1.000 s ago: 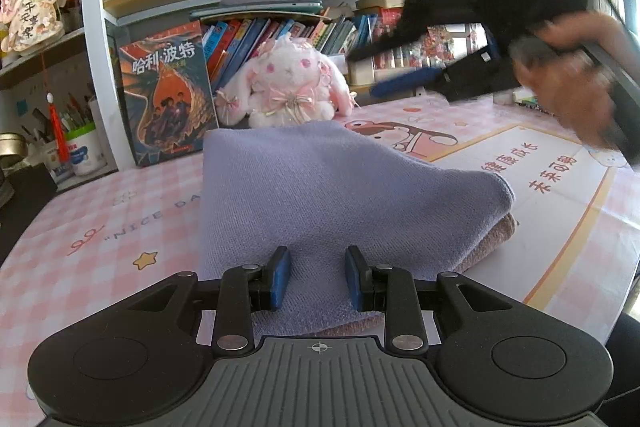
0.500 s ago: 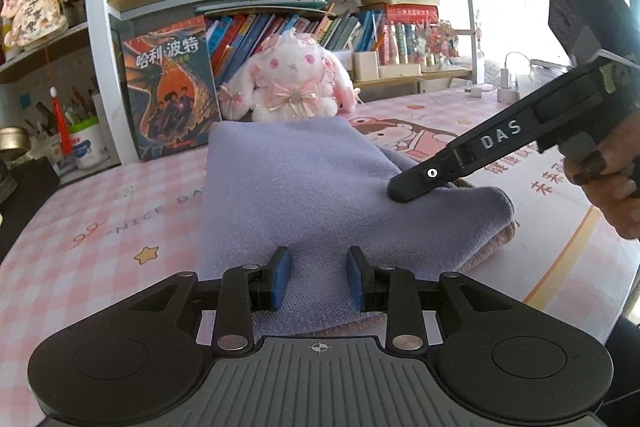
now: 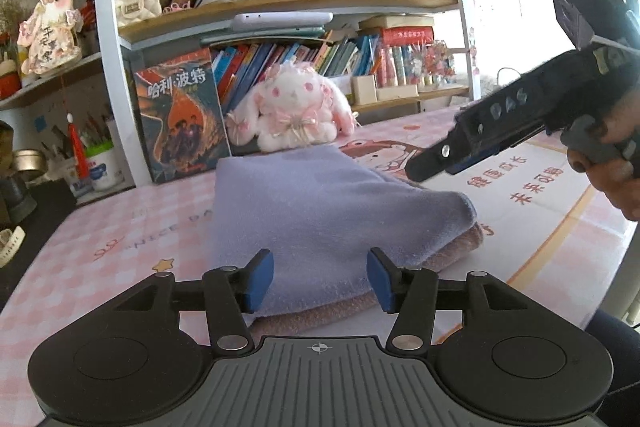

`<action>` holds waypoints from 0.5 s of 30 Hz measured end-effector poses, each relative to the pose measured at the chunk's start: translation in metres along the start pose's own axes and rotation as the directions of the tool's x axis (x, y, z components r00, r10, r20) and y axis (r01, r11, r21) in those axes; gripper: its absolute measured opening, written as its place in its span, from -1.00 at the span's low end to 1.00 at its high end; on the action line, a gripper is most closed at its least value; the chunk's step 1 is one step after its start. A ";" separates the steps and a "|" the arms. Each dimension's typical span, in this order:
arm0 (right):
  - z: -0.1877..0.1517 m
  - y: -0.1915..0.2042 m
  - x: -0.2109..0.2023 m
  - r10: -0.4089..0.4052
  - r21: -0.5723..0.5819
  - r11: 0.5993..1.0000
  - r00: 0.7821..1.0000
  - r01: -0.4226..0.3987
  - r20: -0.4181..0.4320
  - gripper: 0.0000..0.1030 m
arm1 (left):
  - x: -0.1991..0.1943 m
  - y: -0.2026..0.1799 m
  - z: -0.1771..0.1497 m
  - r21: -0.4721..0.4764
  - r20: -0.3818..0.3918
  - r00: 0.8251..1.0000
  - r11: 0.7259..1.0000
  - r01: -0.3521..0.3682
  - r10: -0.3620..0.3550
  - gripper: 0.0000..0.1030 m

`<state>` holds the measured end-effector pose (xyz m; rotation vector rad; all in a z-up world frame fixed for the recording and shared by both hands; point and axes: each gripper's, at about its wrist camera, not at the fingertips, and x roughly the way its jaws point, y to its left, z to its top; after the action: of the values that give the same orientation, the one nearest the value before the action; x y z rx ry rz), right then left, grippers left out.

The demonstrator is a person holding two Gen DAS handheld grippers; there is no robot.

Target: Fold clothes

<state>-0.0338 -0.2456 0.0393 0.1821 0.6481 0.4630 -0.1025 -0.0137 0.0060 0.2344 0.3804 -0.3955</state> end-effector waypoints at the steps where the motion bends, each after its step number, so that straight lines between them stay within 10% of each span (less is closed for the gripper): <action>1: 0.001 -0.003 -0.003 0.013 0.023 1.000 1.000 -0.013 0.001 0.21 | -0.003 0.007 0.002 -0.031 0.004 1.000 0.999 0.008 -0.008 0.06; 15: -0.006 -0.042 0.019 0.137 0.363 0.927 0.987 -0.097 -0.086 0.50 | 0.026 0.124 0.012 -0.487 -0.055 0.991 0.870 0.078 -0.120 0.37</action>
<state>-0.0091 -0.2739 0.0115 0.5473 0.8313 0.4696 -0.0252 0.0853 0.0252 -0.2635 0.5632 -0.3798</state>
